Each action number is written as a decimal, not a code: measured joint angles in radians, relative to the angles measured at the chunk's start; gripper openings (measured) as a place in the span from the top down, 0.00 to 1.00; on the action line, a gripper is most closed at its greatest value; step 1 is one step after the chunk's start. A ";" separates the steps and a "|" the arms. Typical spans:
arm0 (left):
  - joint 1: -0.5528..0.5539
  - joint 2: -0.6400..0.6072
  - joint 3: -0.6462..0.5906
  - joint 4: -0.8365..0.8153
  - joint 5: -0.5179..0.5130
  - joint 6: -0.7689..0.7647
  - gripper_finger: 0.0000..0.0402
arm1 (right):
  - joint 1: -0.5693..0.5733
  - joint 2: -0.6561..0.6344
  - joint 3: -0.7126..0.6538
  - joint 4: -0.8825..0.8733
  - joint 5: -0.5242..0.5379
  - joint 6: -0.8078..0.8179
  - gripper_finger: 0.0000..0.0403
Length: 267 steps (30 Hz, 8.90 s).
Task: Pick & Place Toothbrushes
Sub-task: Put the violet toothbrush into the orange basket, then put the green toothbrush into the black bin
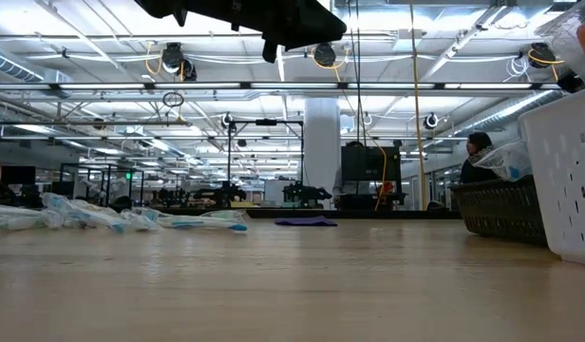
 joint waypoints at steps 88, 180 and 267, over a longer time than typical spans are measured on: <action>0.051 -0.058 0.000 -0.309 -0.052 -0.073 0.80 | -0.011 0.162 -0.152 0.755 0.088 -0.251 0.86; 0.217 0.189 -0.004 -1.306 0.086 0.131 0.97 | -0.532 0.610 -0.214 1.280 -0.133 -0.501 0.85; -0.055 0.248 0.000 0.221 0.000 0.016 0.97 | -0.628 0.749 -0.214 1.844 -0.032 -0.630 0.97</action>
